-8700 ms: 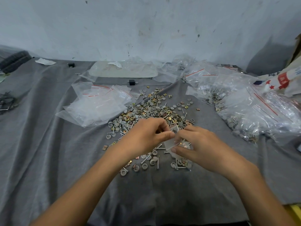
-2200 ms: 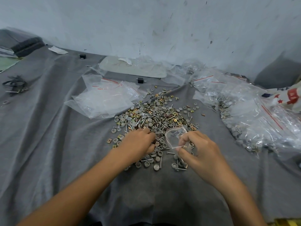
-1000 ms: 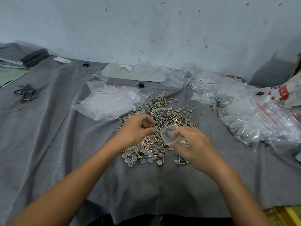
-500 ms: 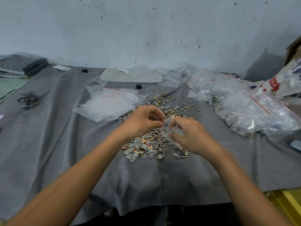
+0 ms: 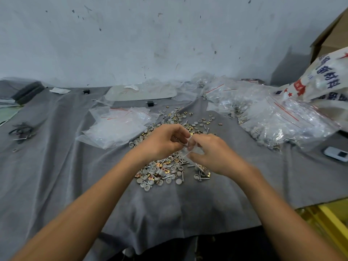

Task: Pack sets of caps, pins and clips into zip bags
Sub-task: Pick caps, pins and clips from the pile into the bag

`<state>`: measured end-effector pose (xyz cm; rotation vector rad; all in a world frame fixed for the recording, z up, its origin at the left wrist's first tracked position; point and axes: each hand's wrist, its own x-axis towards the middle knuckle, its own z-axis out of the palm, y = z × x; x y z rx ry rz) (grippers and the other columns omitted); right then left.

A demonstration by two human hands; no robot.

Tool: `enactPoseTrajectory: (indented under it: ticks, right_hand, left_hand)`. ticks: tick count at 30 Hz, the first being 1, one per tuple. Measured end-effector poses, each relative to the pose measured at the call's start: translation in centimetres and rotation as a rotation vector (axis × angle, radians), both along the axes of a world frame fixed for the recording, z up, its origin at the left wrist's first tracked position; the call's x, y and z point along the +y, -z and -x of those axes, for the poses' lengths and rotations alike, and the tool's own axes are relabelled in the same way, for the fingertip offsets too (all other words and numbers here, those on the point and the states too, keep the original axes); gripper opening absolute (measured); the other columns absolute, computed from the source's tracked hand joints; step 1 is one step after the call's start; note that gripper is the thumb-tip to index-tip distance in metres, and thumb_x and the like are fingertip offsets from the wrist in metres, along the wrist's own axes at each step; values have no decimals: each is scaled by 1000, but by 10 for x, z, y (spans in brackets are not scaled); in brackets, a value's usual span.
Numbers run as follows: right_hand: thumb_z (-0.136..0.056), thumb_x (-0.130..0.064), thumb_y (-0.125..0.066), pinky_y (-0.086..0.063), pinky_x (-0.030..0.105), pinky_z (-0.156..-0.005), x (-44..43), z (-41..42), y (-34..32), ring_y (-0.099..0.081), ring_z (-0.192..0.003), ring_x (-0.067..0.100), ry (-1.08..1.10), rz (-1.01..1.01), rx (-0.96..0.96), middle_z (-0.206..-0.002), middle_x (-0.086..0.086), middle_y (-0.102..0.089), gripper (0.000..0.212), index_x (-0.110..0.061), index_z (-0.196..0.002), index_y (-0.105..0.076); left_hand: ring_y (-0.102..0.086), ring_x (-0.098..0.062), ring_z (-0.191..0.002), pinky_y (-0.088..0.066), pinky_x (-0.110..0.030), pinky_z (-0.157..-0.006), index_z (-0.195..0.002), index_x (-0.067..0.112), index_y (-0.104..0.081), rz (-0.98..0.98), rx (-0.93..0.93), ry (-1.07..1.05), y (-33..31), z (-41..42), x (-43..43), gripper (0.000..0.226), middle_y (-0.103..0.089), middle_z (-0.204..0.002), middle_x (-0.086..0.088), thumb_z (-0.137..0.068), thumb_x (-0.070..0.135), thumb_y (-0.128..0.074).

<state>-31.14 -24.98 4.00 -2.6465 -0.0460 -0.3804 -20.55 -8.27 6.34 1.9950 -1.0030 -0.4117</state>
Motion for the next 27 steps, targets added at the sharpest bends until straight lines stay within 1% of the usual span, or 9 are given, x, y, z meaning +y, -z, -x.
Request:
enactPoseTrajectory:
  ticks: [2, 6, 11, 13, 19, 22, 24, 26, 27]
  right_hand:
    - [-87, -31, -75, -46, 37, -86, 0, 0, 0, -58, -102, 20, -1, 6, 8, -107, -3, -68, 19, -24, -101, -64]
    - [-88, -33, -74, -45, 36, -84, -1, 1, 0, -56, -103, 20, 7, 22, 27, -109, -2, -67, 20, -27, -102, -62]
    - [-88, -36, -73, -48, 40, -86, -2, 2, -2, -57, -101, 20, 6, 13, 44, -106, -3, -67, 18, -32, -95, -57]
    - [-89, -36, -73, -48, 41, -86, -1, 3, -3, -58, -101, 20, 4, 12, 48, -105, -4, -67, 19, -34, -92, -54]
    - [-89, -34, -72, -48, 40, -84, 0, 2, -3, -59, -100, 19, -2, 26, 33, -105, -4, -67, 15, -30, -96, -60]
    - [-89, -31, -72, -47, 37, -83, -1, 3, -2, -59, -99, 18, -7, 21, 21, -104, -8, -67, 14, -29, -96, -61]
    - [-88, -30, -73, -45, 35, -83, -4, 5, -2, -58, -99, 17, 0, 1, 13, -103, -9, -67, 16, -31, -93, -58]
    - [-89, -30, -73, -43, 34, -84, -7, 7, -1, -56, -101, 17, 7, -4, 18, -103, -11, -67, 18, -33, -90, -54]
    - [-89, -31, -72, -43, 34, -84, -8, 8, -1, -55, -101, 17, 9, -4, 26, -103, -11, -67, 19, -34, -89, -53]
  left_hand:
    - [-71, -14, -97, -58, -42, -91, -106, 22, -66, -9, -27, -5, -1, 1, -1, 32, -73, -103, -1, -88, -5, -70]
    - [-73, -15, -95, -61, -44, -84, -109, 23, -68, -26, -54, -12, -5, 3, -2, 35, -69, -113, 4, -88, -5, -69]
    - [-70, -12, -93, -61, -32, -72, -112, 25, -67, -53, -72, -14, -9, 3, 1, 37, -65, -119, 4, -88, -3, -71]
    - [-68, -8, -94, -61, -30, -71, -112, 27, -67, -54, -90, -23, -11, 3, 2, 37, -65, -119, 6, -87, 0, -73]
    - [-67, -1, -91, -62, -36, -76, -111, 27, -68, -21, -107, -20, -18, 4, -1, 34, -67, -111, 12, -86, 8, -79]
    - [-68, -4, -97, -59, -31, -86, -111, 24, -67, 47, -71, -18, -14, 2, -5, 23, -70, -108, 9, -90, 18, -76]
    - [-66, -4, -96, -55, -25, -84, -110, 25, -67, 88, -130, -126, -6, -4, -4, 15, -69, -104, 12, -96, 18, -67]
    - [-62, -2, -90, -50, -22, -77, -107, 26, -67, -2, -263, -266, 6, -13, 1, 12, -66, -99, 15, -99, 20, -61]
    - [-62, -4, -88, -49, -23, -76, -105, 25, -66, -126, -318, -276, 14, -16, 4, 9, -65, -98, 15, -99, 20, -60]
